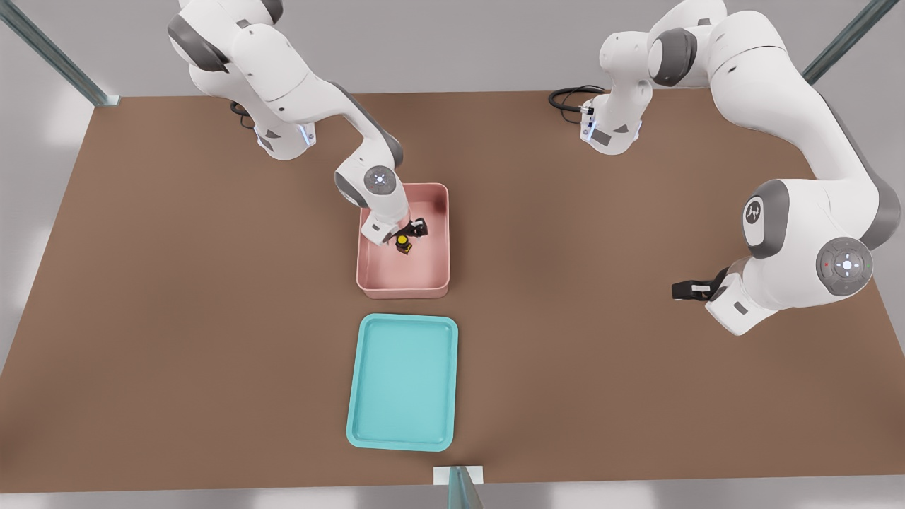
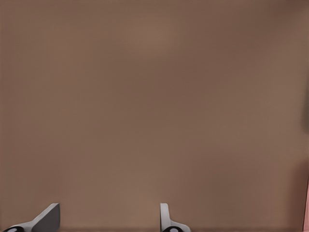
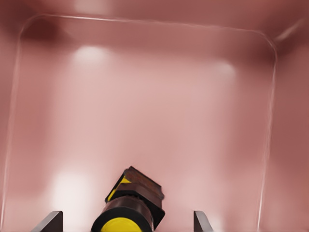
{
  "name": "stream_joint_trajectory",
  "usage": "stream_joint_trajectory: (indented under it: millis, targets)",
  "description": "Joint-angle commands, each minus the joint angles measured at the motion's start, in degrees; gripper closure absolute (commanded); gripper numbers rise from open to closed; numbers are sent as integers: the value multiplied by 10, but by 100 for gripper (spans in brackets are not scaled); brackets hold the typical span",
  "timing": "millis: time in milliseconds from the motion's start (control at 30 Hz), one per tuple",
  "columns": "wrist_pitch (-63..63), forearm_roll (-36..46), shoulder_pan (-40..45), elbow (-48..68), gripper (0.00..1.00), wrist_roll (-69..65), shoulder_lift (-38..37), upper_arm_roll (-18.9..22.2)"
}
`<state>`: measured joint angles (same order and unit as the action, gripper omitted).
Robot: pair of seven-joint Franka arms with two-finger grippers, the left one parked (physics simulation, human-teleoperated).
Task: The left arm remains still, and the right arm places the button from the box into the tray
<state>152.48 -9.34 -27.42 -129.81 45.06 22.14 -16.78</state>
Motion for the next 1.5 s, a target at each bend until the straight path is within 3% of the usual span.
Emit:
stream_joint_trajectory:
  millis: [0, 33, 100, 133, 267, 533, 667, 767, 867, 967, 1100, 1167, 1200, 1333, 1400, 1433, 1467]
  targets:
    - [-1, -11, 1, -2, 0, 11, 0, 0]
    - [-1, -11, 1, -2, 5, 12, 0, 0]
    - [-1, -11, 1, -1, 36, 12, 0, 0]
    - [-1, -11, 3, -1, 45, 12, 0, 1]
    - [-2, -11, 4, 1, 57, 17, -1, 2]
    - [-147, 17, 17, 91, 57, -8, -20, 3]
    - [-323, 71, 22, 228, 57, -92, -25, 12]
    - [-354, 83, 32, 306, 57, -137, -19, 28]
    - [-360, 82, 36, 410, 57, -216, 47, 64]
    - [-346, 79, 37, 557, 57, -264, 183, 80]
    - [-221, 78, 41, 646, 57, -273, 307, 84]
    - [-209, 78, 38, 680, 55, -269, 332, 85]
    - [-217, 80, 38, 685, 0, -266, 332, 85]
    - [-274, 78, 32, 687, 0, -269, 317, 88]
    - [-562, 53, 73, 692, 0, -339, 134, 79]
    - [-629, 36, 111, 678, 0, -389, 59, 99]
    - [-673, 46, 123, 643, 0, -490, -3, 200]
